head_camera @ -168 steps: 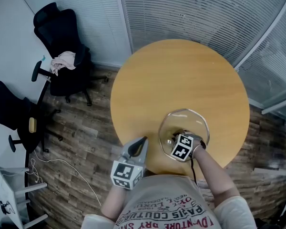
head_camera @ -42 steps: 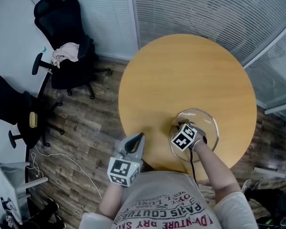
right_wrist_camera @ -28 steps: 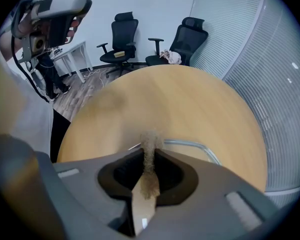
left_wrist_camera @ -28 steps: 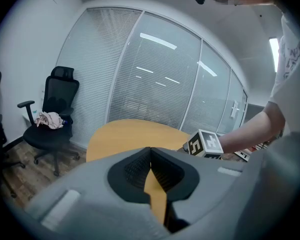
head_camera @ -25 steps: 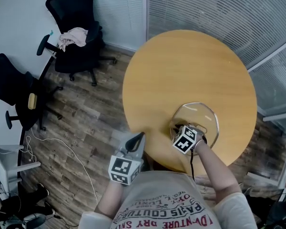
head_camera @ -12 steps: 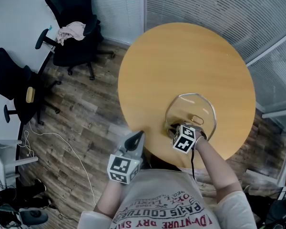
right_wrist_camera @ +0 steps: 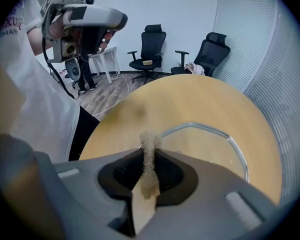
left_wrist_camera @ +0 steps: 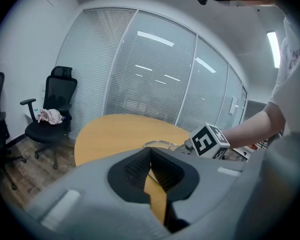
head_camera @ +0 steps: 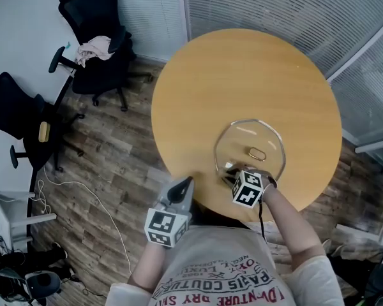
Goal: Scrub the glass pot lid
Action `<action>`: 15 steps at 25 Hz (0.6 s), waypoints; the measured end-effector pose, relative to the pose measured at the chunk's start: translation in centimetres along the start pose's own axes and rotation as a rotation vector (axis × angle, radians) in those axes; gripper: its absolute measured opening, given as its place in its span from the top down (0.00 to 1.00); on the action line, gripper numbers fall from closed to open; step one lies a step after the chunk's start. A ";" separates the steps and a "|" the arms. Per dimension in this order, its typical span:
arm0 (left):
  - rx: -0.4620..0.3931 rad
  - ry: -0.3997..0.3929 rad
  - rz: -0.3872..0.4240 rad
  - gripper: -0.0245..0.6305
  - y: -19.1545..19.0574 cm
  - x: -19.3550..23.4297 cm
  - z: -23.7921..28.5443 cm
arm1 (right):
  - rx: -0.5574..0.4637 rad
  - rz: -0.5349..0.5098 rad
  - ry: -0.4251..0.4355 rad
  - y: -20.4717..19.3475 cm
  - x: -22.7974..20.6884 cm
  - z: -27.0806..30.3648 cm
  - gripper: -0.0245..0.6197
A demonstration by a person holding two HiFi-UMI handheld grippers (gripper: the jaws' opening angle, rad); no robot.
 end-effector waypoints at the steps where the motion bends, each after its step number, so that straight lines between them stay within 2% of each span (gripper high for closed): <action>1: 0.002 -0.007 0.007 0.95 0.0 -0.4 0.3 | -0.004 0.008 0.007 -0.4 0.2 -0.2 0.86; 15: 0.025 -0.062 0.082 0.95 0.6 -4.8 3.6 | -0.039 0.082 0.067 -6.0 3.1 -3.0 0.86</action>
Point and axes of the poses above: the fingertips, and each gripper's own axes: z forward along the fingers, x to its left, y out of its top, the point moved 1 cm from there along -z, backward along the fingers, and after that the axes turned 10 degrees about -y, right-handed, at the moved point
